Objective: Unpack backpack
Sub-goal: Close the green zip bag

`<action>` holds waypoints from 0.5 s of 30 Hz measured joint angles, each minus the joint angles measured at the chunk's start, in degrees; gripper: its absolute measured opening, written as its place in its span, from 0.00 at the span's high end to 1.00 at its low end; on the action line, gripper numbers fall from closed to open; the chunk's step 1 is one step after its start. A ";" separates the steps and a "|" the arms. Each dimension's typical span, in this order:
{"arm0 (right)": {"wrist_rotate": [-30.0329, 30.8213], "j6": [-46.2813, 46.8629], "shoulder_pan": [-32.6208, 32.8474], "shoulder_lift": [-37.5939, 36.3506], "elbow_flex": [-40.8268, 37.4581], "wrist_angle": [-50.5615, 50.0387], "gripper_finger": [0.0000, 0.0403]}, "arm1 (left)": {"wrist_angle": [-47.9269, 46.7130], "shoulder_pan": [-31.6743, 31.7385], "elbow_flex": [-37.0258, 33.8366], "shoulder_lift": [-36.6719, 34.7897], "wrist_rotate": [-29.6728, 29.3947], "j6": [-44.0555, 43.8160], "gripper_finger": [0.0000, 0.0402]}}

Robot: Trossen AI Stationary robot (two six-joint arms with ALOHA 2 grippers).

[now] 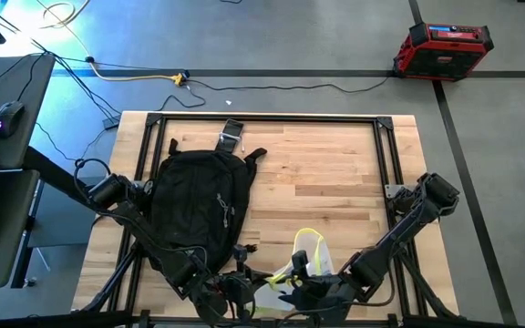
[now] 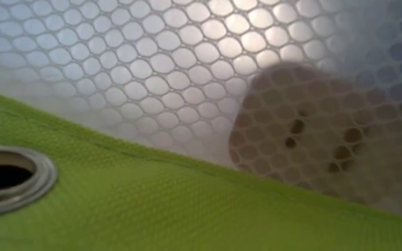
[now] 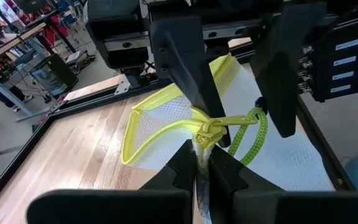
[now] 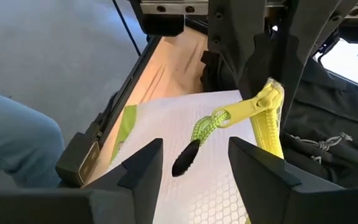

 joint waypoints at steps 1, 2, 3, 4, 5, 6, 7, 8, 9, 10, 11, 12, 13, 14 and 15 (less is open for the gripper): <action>-0.15 0.00 0.00 -0.02 0.00 0.32 0.61 | 0.00 0.00 0.00 0.00 0.01 0.00 1.00; -0.47 0.00 0.00 -0.02 0.00 0.60 0.63 | -0.01 0.00 0.00 0.00 0.01 0.00 1.00; -1.06 0.02 0.00 -0.02 0.00 0.81 0.64 | -0.01 0.00 0.00 0.00 0.01 0.00 1.00; -1.44 0.22 0.02 -0.02 0.00 0.89 0.66 | -0.02 0.00 0.00 0.00 0.01 0.00 1.00; -1.51 0.60 0.04 -0.02 0.00 0.85 0.67 | -0.02 0.00 0.00 0.00 0.01 0.00 1.00; -1.51 0.74 0.04 -0.02 0.00 0.85 0.67 | -0.02 0.00 0.00 0.00 0.01 0.00 1.00; -1.46 0.81 0.02 -0.02 0.00 0.87 0.68 | -0.02 0.00 0.00 0.00 0.01 0.00 1.00; -1.44 0.85 0.02 -0.02 0.00 0.90 0.69 | -0.02 0.00 0.00 0.00 0.01 0.00 1.00; -1.44 1.06 0.02 -0.02 0.00 0.92 0.69 | -0.02 0.00 0.00 0.00 0.01 0.00 1.00; -1.44 1.24 0.02 -0.02 0.00 0.90 0.70 | -0.02 0.00 0.00 0.00 0.01 0.00 1.00; -1.44 1.57 0.02 -0.02 0.00 0.90 0.70 | -0.02 0.00 0.00 0.00 0.01 -0.02 1.00; -1.43 1.82 0.02 -0.02 0.00 0.93 0.71 | -0.02 0.00 0.00 0.00 0.01 -0.02 1.00; -1.24 2.06 0.02 -0.02 0.00 0.98 0.72 | -0.02 0.00 0.00 0.00 0.01 -0.02 1.00; -0.89 2.30 0.04 -0.02 0.00 1.01 0.74 | -0.04 0.00 0.00 -0.02 0.01 -0.08 1.00; -0.50 2.58 0.04 -0.02 0.00 0.99 0.76 | -0.06 0.00 0.00 -0.02 0.01 -0.17 1.00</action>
